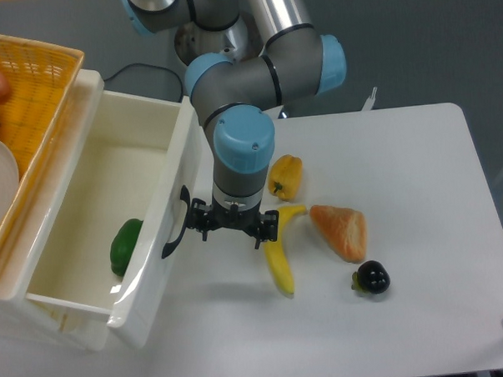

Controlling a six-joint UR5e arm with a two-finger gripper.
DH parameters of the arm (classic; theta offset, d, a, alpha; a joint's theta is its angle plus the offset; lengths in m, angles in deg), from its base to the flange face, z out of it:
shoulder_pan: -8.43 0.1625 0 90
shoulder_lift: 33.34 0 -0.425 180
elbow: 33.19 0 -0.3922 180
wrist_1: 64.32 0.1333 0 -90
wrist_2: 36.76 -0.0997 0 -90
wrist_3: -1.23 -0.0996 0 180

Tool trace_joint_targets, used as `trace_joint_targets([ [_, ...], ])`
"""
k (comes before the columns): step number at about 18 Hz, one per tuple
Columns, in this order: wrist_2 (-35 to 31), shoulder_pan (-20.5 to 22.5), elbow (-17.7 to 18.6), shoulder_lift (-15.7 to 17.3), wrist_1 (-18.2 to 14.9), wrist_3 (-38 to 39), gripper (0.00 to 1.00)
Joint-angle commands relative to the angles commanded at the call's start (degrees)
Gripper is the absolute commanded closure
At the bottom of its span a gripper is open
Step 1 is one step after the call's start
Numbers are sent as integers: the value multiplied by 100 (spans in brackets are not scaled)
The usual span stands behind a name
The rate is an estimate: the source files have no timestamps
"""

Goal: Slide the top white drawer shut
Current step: 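Push the drawer front with the gripper into the cabinet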

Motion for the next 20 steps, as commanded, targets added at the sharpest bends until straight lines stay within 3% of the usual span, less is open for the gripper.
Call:
trace_joint_targets([
  [20, 0, -484, 9, 114, -9, 79, 0],
])
